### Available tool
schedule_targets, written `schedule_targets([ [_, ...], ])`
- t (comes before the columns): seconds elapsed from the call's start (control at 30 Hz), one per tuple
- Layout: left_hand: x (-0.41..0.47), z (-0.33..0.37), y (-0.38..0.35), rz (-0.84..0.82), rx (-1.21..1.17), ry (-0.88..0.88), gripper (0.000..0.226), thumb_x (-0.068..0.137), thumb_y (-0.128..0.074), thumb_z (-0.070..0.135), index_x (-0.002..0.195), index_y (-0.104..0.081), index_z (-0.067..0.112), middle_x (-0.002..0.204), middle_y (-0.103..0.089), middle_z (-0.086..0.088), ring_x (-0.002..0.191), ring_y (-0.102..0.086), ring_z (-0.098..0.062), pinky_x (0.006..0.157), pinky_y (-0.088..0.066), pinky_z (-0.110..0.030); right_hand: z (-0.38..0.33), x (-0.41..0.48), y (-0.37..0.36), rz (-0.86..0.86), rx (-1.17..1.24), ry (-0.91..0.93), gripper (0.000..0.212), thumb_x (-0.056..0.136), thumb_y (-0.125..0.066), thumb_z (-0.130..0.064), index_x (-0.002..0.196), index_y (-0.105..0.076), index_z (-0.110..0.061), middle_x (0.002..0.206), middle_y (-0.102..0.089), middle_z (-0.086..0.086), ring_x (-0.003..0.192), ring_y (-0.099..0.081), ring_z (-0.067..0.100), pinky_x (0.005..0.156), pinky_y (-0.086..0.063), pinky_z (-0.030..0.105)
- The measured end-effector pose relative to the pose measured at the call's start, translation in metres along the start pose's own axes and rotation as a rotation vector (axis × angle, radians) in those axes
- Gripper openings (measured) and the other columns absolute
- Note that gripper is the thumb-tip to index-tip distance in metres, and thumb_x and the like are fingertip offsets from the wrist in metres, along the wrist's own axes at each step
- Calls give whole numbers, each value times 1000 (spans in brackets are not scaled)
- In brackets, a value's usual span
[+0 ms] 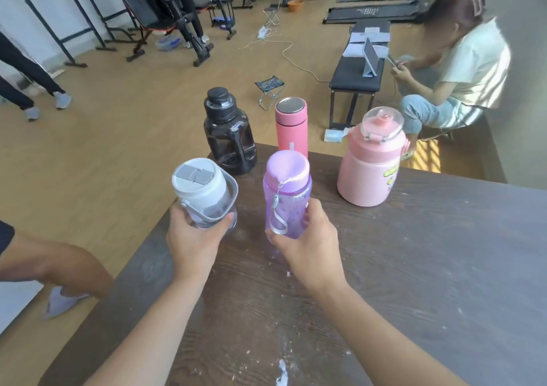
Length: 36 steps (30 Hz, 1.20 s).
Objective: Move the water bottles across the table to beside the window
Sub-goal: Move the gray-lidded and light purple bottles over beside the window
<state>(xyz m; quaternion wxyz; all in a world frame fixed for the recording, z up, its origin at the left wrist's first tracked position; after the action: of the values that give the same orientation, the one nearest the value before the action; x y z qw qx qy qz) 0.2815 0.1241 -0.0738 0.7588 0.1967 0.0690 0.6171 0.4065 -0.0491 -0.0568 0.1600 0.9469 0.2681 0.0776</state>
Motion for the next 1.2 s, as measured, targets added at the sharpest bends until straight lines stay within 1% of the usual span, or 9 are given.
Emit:
schedule_targets([
  [0.1, -46, 19, -12, -115, -107, -12, 71, 47, -96, 53, 108, -59, 55, 105, -70, 50, 93, -71, 23, 71, -54, -3, 6, -10, 44, 51, 13, 26, 49, 66, -83, -43, 106, -57, -33, 100, -70, -14, 94, -64, 3, 76, -55, 26],
  [0.27, -136, 68, -69, -284, -174, -83, 75, 48, -98, 47, 110, -60, 67, 112, -75, 41, 99, -77, 13, 79, -60, -14, 33, -38, 150, 160, -3, -4, 45, 66, -84, -45, 101, -57, -38, 95, -70, -18, 95, -63, -4, 68, -46, 10],
  [0.37, -200, 97, -110, -373, -212, -110, 75, 50, -98, 44, 117, -65, 55, 114, -79, 33, 102, -78, 8, 85, -63, -26, 56, -66, 223, 240, -15, -46, 46, 65, -85, -45, 100, -56, -41, 99, -69, -22, 98, -62, -8, 66, -45, 6],
  [0.43, -246, 117, -135, -444, -218, -115, 75, 49, -96, 47, 119, -68, 46, 113, -79, 33, 101, -77, 9, 83, -62, -17, 70, -90, 273, 288, -39, -75, 44, 66, -83, -47, 99, -55, -45, 102, -68, -27, 99, -61, -12, 65, -44, 4],
  [0.57, -346, 160, -179, -613, -227, -165, 76, 46, -89, 54, 116, -65, 41, 106, -69, 51, 99, -68, 24, 76, -48, 2, 97, -147, 375, 404, -75, -162, 40, 66, -82, -48, 94, -53, -50, 102, -66, -32, 93, -62, -12, 62, -46, 6],
  [0.77, -483, 207, -233, -845, -213, -252, 77, 51, -103, 35, 120, -68, 36, 109, -77, 35, 100, -73, 14, 77, -51, -3, 130, -233, 507, 605, -138, -280, 42, 64, -82, -45, 94, -54, -48, 101, -66, -32, 92, -61, -12, 64, -47, 20],
  [0.93, -563, 226, -265, -979, -214, -288, 83, 53, -107, 23, 127, -71, 26, 114, -83, 14, 101, -76, 5, 83, -57, -12, 157, -278, 582, 734, -171, -351, 41, 70, -88, -25, 93, -56, -37, 92, -71, -17, 87, -62, -14, 64, -47, 15],
  [1.03, -589, 226, -272, -1034, -218, -283, 83, 50, -103, 38, 125, -70, 32, 111, -83, 20, 101, -78, 3, 87, -63, -25, 171, -287, 609, 779, -203, -374, 42, 71, -88, -18, 91, -55, -35, 85, -69, -18, 84, -59, -19, 59, -45, 8],
  [1.2, -599, 222, -281, -1052, -198, -314, 84, 49, -98, 47, 126, -67, 41, 113, -79, 31, 103, -77, 7, 86, -61, -18, 191, -286, 626, 799, -222, -405, 44, 73, -89, -22, 89, -51, -38, 90, -66, -20, 83, -57, -23, 60, -40, 12],
])
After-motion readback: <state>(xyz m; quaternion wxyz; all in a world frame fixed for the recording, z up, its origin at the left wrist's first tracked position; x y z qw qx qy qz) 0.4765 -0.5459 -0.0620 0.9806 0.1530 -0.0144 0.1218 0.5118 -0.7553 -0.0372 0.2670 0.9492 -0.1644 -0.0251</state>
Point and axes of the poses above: each hand's wrist, its own x-axis towards the middle knuckle, its own y-axis out of the back of the hand, z = x × y, the point moved 1 cm from there along x, towards the middle knuckle
